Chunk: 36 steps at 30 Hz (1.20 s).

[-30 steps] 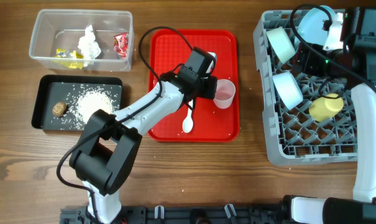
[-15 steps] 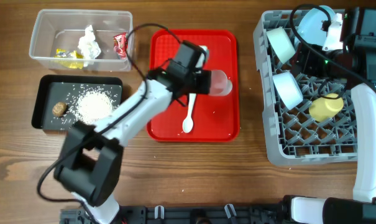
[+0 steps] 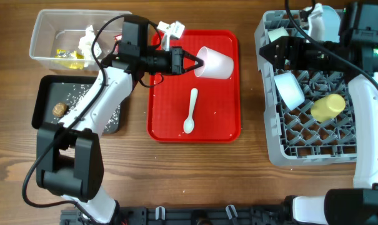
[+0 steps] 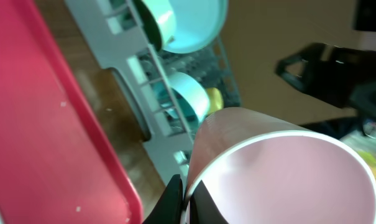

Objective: Sort waste into correct bins and load items into the dishwasher rack
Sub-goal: 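Lift the pink cup and pass it toward the right gripper, then grasp the pink cup with the right gripper and open the left gripper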

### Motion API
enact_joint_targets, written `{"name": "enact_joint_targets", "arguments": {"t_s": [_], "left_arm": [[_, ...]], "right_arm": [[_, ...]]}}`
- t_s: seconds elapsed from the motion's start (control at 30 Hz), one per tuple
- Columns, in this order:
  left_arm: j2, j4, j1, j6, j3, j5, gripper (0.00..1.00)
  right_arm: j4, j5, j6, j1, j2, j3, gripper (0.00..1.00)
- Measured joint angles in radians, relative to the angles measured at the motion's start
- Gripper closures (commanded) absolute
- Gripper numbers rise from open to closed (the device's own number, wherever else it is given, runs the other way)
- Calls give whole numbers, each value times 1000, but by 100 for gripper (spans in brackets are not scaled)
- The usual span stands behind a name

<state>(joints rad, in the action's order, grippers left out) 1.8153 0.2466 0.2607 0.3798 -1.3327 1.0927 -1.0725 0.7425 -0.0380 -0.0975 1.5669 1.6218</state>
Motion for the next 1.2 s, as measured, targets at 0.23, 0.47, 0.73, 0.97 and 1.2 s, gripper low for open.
{"name": "enact_joint_targets", "arguments": {"t_s": [0.23,0.47,0.73,0.97,1.2], "left_arm": [[0,-47,-6,0,0,146,96],[0,-114,-6,0,0,219,96],[0,-157,-6,0,0,215,96],[0,-158,-6,0,0,214,96],[0,-169,-6,0,0,215,96]], "right_arm": [[165,269,-69,6,45,-127,11],[378,536,-72,26,51,-292,7],[549,653,-46,101,51,-360,0],[697,609,87,220,51,-364,1],[700,572,121,234,51,-364,21]]}}
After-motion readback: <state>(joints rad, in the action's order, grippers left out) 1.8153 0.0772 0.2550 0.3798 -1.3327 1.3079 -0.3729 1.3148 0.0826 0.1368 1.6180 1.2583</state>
